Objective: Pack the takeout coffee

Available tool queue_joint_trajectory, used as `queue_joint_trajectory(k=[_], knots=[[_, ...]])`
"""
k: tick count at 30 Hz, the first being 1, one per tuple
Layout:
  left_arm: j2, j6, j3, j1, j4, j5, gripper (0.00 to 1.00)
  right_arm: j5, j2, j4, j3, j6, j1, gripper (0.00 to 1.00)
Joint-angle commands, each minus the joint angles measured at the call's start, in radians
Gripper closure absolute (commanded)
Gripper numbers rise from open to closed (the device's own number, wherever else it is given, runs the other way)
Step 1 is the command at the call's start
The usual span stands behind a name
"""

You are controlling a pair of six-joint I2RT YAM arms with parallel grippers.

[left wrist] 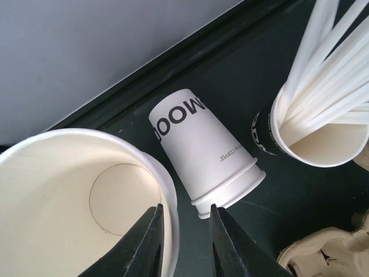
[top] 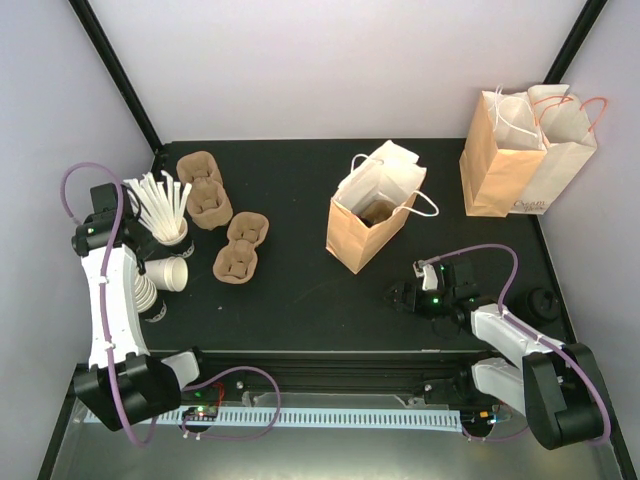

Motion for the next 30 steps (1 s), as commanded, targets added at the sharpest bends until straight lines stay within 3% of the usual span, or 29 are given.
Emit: queue_joint_trajectory(k=[1,5,11,30], knots=[[-0.003,-0.017,-0.012,0.019,0.012,0.012,0.76,0.003,-0.004,-0.015,0.015,-0.015,0.01,0.0],[-0.014,-0.024,-0.016,0.022,0.006,0.005,0.76,0.001,-0.007,-0.019,0.018,-0.017,0.009,0.0],[-0.025,-0.044,0.013,0.024,-0.041,-0.026,0.98,0.003,-0.001,-0.02,0.017,-0.015,0.011,0.0],[-0.06,-0.043,0.189,0.01,-0.21,-0.111,0.98,-0.011,0.013,-0.008,0.02,-0.018,0.015,0.0]])
